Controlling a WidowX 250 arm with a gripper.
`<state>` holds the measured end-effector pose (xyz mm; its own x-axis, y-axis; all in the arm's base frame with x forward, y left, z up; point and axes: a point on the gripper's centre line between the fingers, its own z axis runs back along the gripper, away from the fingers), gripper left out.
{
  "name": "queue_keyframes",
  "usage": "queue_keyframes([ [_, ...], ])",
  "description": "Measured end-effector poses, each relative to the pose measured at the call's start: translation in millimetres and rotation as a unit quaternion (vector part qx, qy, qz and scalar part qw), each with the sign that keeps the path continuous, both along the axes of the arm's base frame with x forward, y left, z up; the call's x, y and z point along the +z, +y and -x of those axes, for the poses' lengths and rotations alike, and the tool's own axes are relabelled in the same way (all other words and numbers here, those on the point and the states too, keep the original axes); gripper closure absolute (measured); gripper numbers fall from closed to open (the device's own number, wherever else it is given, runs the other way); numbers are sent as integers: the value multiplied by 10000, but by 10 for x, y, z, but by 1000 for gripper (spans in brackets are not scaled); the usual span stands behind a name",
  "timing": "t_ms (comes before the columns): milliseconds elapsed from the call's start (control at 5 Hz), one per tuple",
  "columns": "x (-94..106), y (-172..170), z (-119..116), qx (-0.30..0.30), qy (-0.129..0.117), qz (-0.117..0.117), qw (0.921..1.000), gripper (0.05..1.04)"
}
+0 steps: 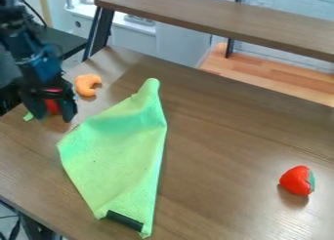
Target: Fold the cloth from top right to bottom left
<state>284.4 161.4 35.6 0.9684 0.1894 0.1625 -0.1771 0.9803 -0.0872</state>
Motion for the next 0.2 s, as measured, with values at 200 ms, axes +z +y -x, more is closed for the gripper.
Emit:
queue_keyframes([
  [200,180,-33,-42,-263,502,-869,9946,83],
])
